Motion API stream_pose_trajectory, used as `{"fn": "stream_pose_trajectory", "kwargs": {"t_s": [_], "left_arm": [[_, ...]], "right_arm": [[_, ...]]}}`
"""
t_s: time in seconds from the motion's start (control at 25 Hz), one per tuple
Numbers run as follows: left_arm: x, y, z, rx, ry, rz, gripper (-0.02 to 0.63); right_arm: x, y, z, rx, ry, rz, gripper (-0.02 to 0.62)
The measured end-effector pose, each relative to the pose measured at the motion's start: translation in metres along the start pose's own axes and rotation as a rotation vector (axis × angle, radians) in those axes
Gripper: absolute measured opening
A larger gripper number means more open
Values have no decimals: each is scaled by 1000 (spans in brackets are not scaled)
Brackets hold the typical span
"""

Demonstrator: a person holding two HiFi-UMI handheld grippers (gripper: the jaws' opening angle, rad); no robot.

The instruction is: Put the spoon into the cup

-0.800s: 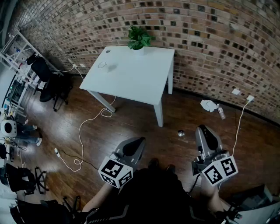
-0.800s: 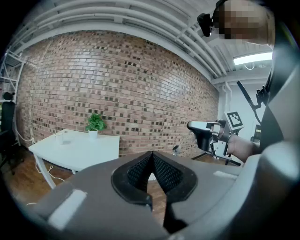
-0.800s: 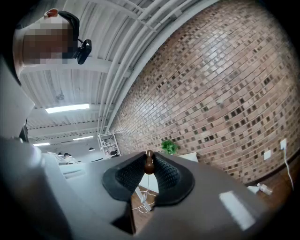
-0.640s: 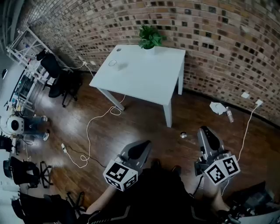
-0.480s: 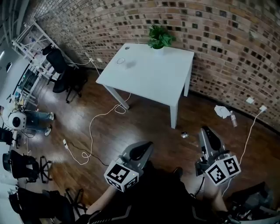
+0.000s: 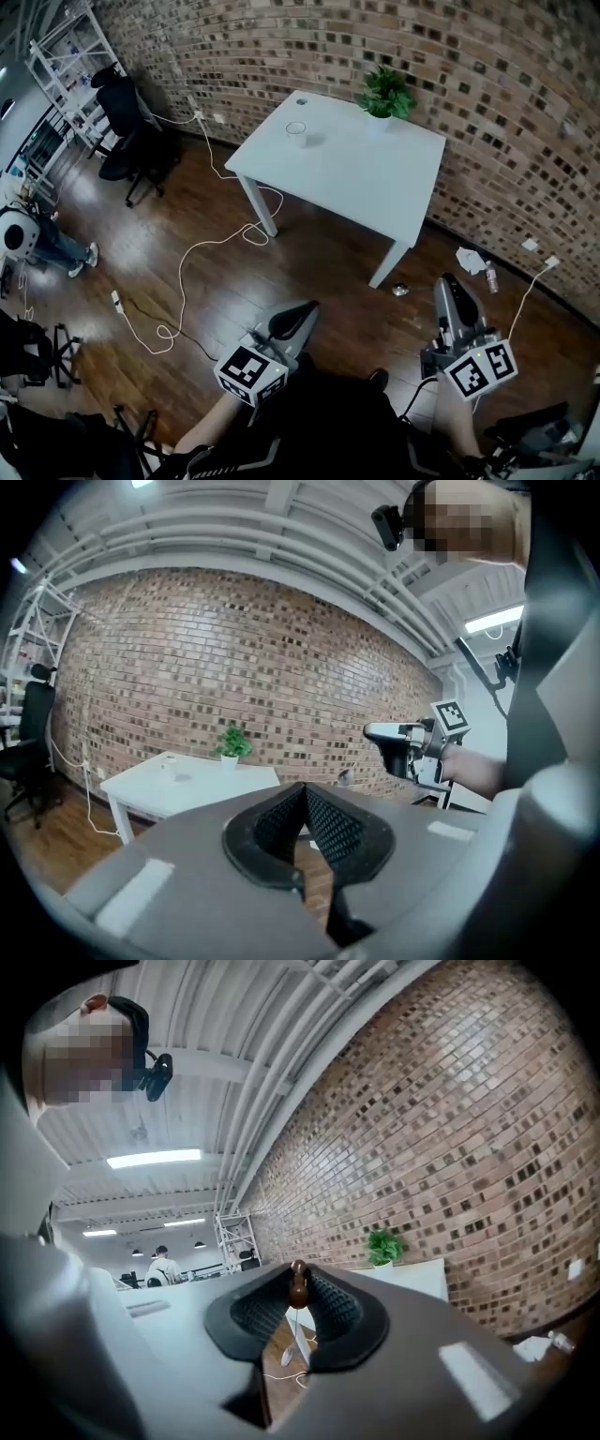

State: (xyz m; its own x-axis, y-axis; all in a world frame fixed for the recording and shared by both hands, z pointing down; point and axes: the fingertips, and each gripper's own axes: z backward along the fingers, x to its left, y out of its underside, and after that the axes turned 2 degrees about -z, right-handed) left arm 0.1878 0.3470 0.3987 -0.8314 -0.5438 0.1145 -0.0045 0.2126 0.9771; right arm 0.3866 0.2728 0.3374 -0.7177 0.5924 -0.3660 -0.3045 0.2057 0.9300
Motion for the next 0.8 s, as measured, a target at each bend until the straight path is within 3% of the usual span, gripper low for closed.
{"fn": "stream_pose_trajectory", "kwargs": {"t_s": [0.12, 0.28, 0.6, 0.8], "left_arm": [[44, 10, 32, 0, -19, 71, -8], [94, 8, 53, -12, -19, 56, -8], [121, 12, 52, -43, 3, 124, -8], [133, 0, 48, -50, 0, 96, -8]], "right_arm": [[33, 11, -23, 21, 18, -3, 54], [68, 25, -54, 22, 23, -9, 54], [85, 32, -75, 68, 44, 28, 54], [88, 17, -96, 23, 22, 53, 54]]}}
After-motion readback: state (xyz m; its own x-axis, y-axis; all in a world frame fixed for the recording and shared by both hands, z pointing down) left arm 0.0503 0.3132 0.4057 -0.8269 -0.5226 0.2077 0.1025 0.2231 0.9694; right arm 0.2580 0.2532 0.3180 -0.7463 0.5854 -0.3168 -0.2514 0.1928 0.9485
